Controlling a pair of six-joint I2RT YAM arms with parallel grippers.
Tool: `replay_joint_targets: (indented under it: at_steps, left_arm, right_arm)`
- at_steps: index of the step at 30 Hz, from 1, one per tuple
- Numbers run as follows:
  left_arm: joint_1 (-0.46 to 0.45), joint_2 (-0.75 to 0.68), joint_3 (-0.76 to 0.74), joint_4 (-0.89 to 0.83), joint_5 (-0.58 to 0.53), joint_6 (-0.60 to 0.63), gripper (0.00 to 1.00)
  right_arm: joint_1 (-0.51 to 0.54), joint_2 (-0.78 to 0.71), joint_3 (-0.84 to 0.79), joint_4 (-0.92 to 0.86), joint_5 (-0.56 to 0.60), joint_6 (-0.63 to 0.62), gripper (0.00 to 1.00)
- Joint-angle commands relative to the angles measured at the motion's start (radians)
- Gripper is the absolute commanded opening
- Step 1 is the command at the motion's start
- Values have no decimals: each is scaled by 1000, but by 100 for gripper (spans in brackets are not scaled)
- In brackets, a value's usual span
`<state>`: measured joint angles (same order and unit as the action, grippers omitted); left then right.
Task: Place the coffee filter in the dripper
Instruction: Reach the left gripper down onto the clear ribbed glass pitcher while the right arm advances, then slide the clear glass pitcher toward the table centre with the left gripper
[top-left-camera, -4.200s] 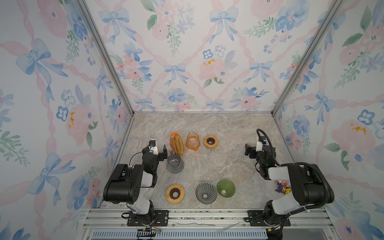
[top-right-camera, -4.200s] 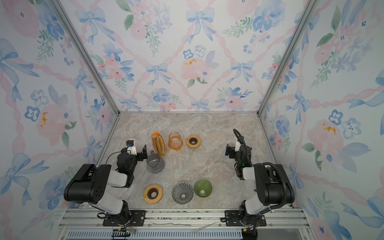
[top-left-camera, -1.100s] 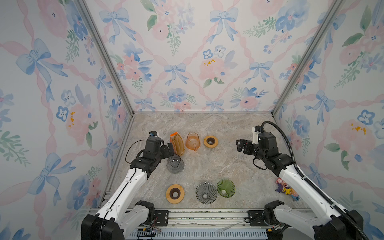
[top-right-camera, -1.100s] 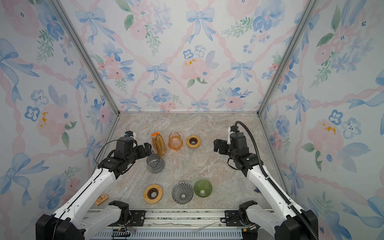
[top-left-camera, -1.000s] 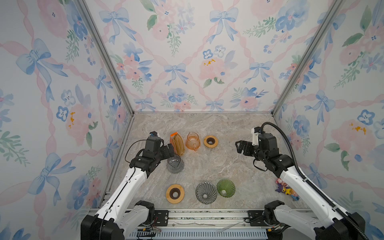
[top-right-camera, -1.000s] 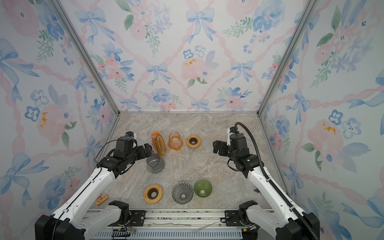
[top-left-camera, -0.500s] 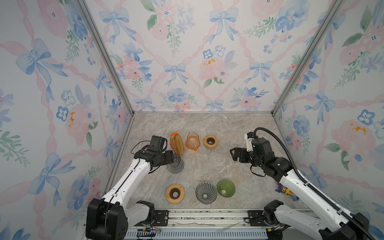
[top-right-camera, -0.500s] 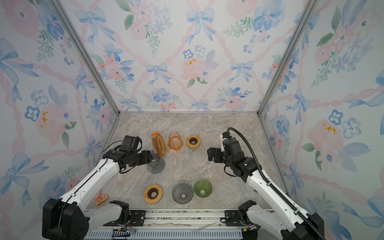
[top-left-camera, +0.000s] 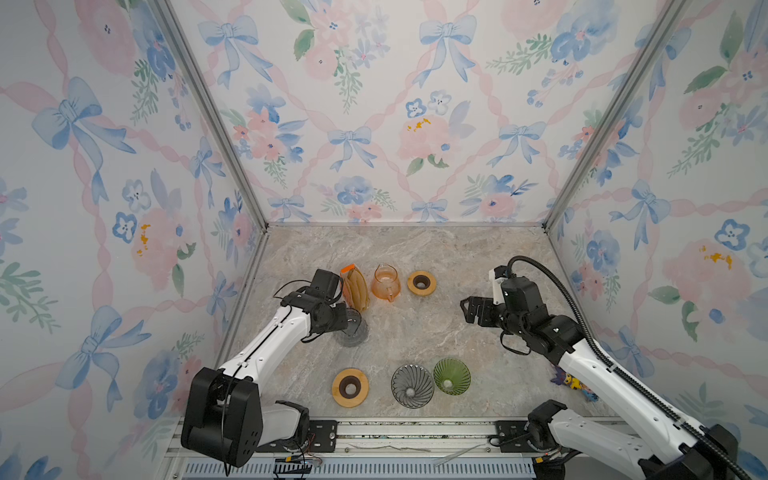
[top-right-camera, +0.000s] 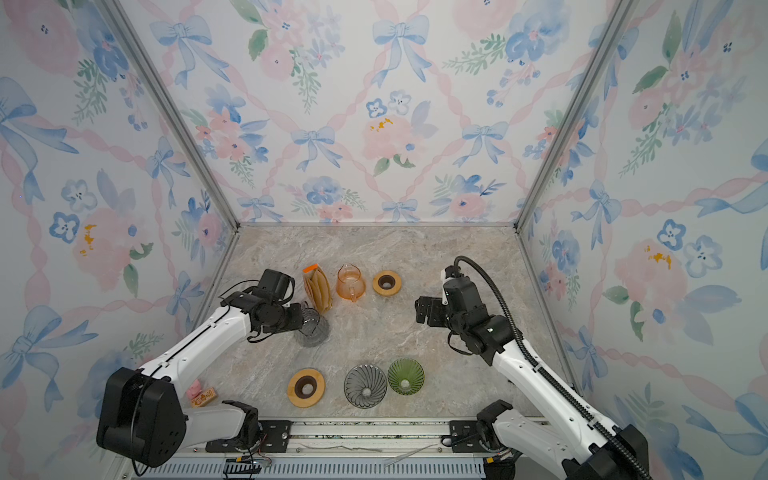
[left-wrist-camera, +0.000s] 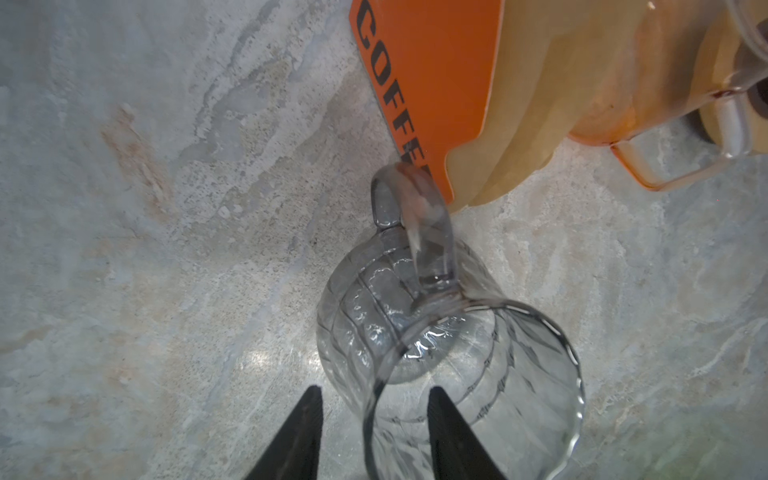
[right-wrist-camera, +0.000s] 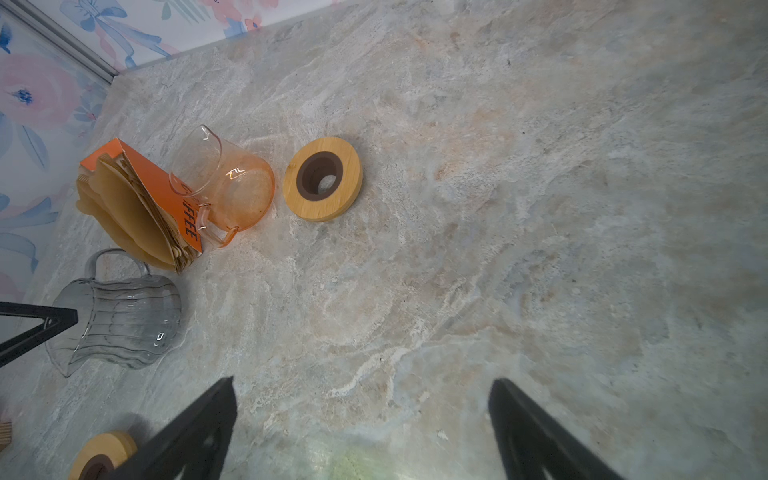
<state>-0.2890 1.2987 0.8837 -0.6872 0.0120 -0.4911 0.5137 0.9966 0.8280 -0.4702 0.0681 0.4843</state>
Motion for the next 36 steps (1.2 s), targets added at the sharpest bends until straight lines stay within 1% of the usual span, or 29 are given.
replay_joint_targets:
  at_steps: [1, 6, 8, 16, 21, 28, 33, 36]
  left_arm:
    - [-14, 10, 28, -19, -24, 3, 35]
    - [-43, 17, 29, -20, -35, -4, 27]
    - [-52, 16, 25, -19, -38, -8, 22]
    - [-97, 1, 21, -20, -31, -32, 11]
    - [-148, -1, 26, -20, -23, -69, 8]
    - [-248, 24, 72, -20, -40, -129, 6]
    - [-321, 89, 158, -20, -66, -149, 6]
    - [-360, 160, 237, -20, -85, -156, 6]
  right_arm:
    - [14, -2, -14, -30, 24, 10, 96]
    - [15, -3, -22, -33, 32, 13, 96]
    - [14, -5, -22, -34, 33, 13, 96]
    - [15, -25, -21, -51, 50, 13, 96]
    - [15, -36, -22, -61, 60, 15, 96]
    - [15, -54, -23, -76, 77, 17, 96]
    - [15, -69, -27, -88, 96, 17, 96]
    - [14, -71, -23, -103, 109, 20, 96]
